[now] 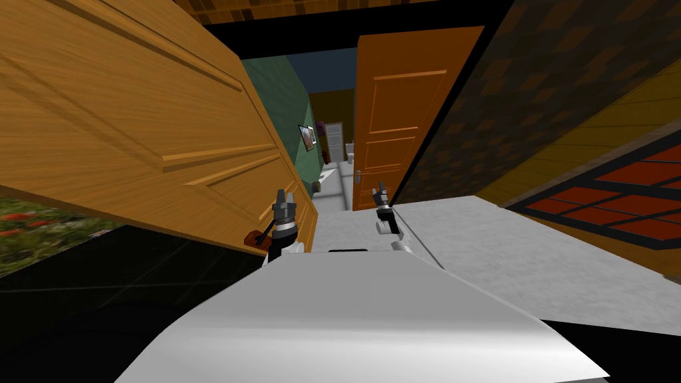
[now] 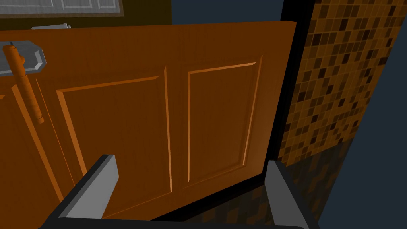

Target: Pull the door open

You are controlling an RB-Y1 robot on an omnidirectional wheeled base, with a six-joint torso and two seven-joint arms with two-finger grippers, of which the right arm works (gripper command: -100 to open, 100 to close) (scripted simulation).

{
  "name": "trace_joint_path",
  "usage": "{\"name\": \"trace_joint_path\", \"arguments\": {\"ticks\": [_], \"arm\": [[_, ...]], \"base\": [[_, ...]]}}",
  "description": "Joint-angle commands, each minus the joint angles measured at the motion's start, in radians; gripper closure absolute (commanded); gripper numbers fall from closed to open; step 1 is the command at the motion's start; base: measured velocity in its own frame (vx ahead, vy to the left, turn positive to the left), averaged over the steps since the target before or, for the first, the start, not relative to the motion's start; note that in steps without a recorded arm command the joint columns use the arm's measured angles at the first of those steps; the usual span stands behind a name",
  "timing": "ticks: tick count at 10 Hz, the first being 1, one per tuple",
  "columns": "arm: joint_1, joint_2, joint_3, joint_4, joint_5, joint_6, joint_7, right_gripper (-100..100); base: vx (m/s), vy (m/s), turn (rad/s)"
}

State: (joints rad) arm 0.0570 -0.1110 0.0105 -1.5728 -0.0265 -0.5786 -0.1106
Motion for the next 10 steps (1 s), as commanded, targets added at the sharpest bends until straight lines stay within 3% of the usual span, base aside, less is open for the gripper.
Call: {"name": "trace_joint_path", "arguments": {"ticks": [1,10], "arm": [[-0.012,-0.001,-0.001,0.031,-0.001,-0.004,0.001,-100],[-0.161,-0.018,-0.012,0.28,-0.014,0.007,0.0,-100]], "base": [[0.047,-0.014,0.01],[0.06,-0.023,0.013]]}}
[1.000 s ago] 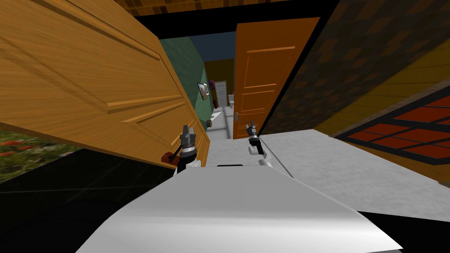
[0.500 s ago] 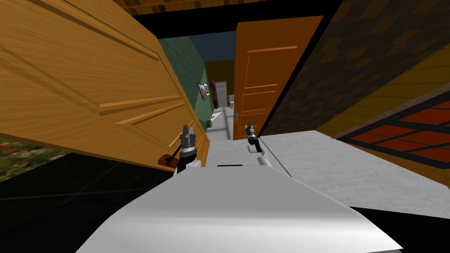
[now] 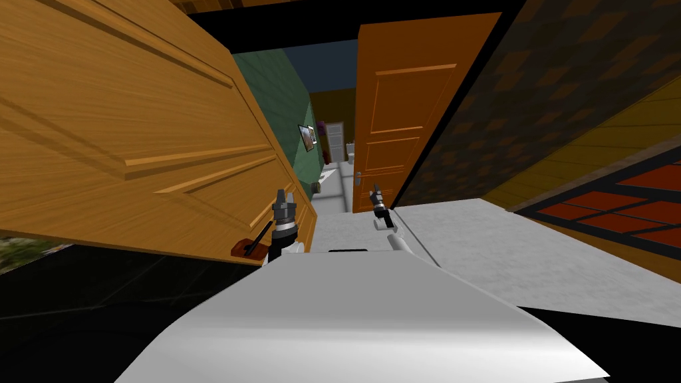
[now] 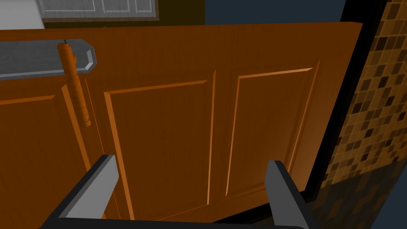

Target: Pull the door open

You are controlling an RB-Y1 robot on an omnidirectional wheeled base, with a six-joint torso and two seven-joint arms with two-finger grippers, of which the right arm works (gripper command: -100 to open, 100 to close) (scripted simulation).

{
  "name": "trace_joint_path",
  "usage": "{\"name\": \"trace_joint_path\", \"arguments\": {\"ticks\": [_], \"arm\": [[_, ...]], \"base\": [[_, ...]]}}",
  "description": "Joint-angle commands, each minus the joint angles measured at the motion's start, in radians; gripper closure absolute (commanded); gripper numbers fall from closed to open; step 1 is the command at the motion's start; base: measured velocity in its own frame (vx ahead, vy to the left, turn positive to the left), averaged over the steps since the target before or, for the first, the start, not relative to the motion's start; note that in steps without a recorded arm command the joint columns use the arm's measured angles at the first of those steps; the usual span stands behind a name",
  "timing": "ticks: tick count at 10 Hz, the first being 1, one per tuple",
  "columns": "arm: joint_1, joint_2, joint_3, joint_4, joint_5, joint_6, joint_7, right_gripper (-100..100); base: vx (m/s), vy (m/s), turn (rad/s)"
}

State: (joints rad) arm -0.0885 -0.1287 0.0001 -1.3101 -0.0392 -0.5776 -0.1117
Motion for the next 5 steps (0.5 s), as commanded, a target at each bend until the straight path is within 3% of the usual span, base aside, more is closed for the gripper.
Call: {"name": "trace_joint_path", "arguments": {"ticks": [1,2,3,4,5], "arm": [[-0.04,-0.003,-0.003,0.05,-0.003,0.007,0.001,-100],[-0.04,-0.003,-0.003,0.069,-0.003,0.007,0.001,-100],[-0.064,-0.005,-0.005,0.107,-0.005,0.009,0.001,-100],[-0.064,-0.005,-0.005,0.111,-0.005,0.009,0.001,-100],[-0.088,-0.008,-0.007,0.148,-0.007,0.011,0.0,-100]], "base": [[0.078,-0.035,0.02],[0.061,-0.029,0.012],[0.06,-0.024,0.008],[0.045,-0.015,0.009],[0.054,-0.018,0.012]]}}
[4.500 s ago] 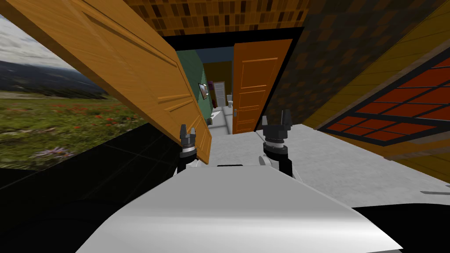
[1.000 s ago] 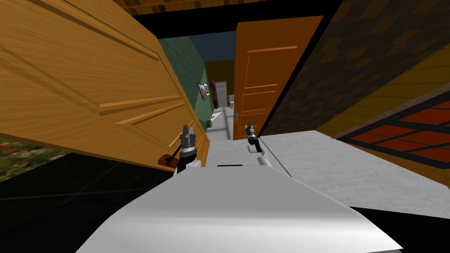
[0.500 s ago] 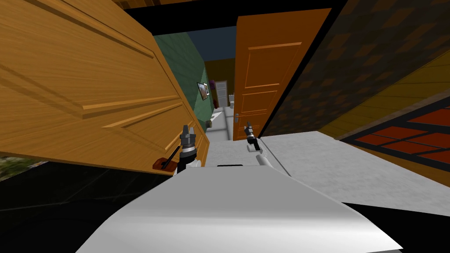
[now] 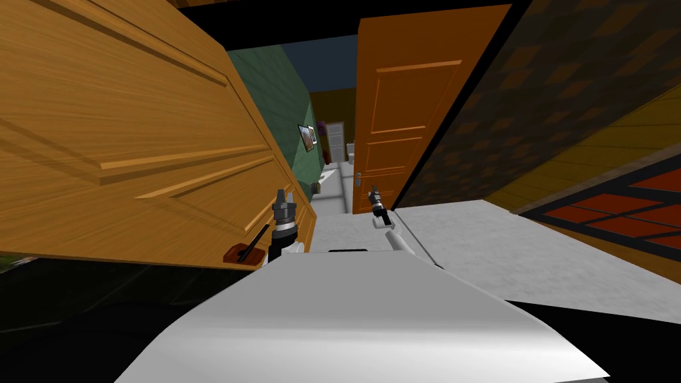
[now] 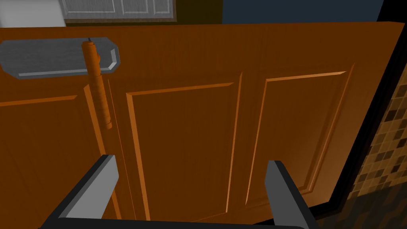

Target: Pull the door open

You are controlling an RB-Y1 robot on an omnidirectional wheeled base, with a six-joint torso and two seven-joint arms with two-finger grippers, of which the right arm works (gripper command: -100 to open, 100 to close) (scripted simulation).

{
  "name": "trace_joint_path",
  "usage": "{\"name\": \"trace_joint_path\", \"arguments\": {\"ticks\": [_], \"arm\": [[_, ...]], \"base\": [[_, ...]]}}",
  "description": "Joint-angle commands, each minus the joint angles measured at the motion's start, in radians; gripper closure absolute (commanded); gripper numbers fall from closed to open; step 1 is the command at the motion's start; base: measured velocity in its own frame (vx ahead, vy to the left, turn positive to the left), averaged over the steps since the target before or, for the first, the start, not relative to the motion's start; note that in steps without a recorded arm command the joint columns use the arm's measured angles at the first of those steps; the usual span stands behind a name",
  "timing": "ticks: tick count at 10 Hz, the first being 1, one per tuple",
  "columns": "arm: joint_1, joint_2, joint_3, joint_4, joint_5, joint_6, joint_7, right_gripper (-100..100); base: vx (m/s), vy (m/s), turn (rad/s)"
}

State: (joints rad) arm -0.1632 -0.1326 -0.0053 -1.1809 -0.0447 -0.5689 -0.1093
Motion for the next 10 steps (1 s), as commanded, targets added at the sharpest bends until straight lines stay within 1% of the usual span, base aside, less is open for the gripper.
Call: {"name": "trace_joint_path", "arguments": {"ticks": [1,2,3,4,6,7,8,9,10], "arm": [[-0.037,-0.006,-0.003,0.05,-0.004,0.004,-0.002,-100],[-0.037,-0.006,-0.003,0.065,-0.004,0.004,-0.002,-100],[-0.061,-0.009,-0.005,0.099,-0.006,0.005,-0.002,-100],[-0.061,-0.009,-0.005,0.107,-0.006,0.005,-0.002,-100],[-0.106,-0.014,-0.008,0.179,-0.01,0.008,-0.003,-100],[-0.106,-0.014,-0.008,0.185,-0.01,0.008,-0.003,-100],[-0.129,-0.016,-0.01,0.224,-0.012,0.01,-0.003,-100],[-0.151,-0.018,-0.012,0.251,-0.014,0.011,-0.003,-100],[-0.151,-0.018,-0.012,0.263,-0.014,0.011,-0.003,-100]], "base": [[0.073,-0.037,0.019],[0.054,-0.02,0.013],[0.056,-0.017,0.008],[0.048,-0.017,0.007],[0.061,-0.016,0.015],[0.06,-0.024,0.008],[0.064,-0.032,0.01],[0.08,-0.041,0.02],[0.063,-0.027,0.011]]}}
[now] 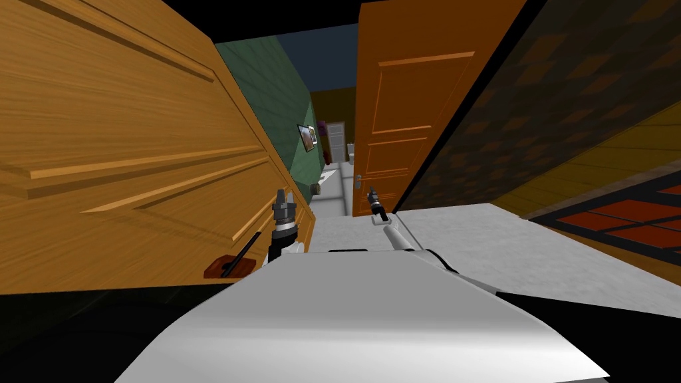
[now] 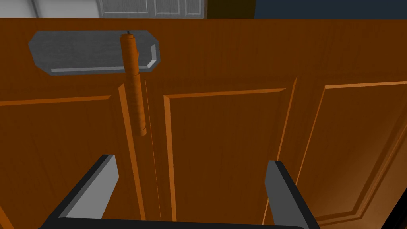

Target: Pull the door open

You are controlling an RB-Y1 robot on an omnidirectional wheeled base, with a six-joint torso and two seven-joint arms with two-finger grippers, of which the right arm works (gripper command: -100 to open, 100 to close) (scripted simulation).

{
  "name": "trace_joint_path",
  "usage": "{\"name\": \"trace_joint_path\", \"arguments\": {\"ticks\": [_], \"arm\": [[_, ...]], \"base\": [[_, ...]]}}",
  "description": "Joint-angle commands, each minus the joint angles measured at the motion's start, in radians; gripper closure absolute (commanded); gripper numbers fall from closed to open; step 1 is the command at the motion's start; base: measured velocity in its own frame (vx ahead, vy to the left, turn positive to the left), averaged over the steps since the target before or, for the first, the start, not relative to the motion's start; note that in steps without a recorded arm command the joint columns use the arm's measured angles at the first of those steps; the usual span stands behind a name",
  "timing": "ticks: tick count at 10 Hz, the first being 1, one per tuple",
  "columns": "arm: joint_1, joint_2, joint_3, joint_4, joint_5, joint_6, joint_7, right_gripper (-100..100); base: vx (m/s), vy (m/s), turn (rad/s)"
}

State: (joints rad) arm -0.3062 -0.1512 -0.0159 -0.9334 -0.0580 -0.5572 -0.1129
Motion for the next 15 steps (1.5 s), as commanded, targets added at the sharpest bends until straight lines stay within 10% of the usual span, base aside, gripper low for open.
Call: {"name": "trace_joint_path", "arguments": {"ticks": [1,15], "arm": [[-0.028,-0.002,-0.002,0.05,-0.002,0.001,0.001,-100],[-0.23,-0.021,-0.018,0.402,-0.02,0.015,-0.001,-100]], "base": [[0.062,-0.012,0.008],[0.079,-0.025,0.012]]}}
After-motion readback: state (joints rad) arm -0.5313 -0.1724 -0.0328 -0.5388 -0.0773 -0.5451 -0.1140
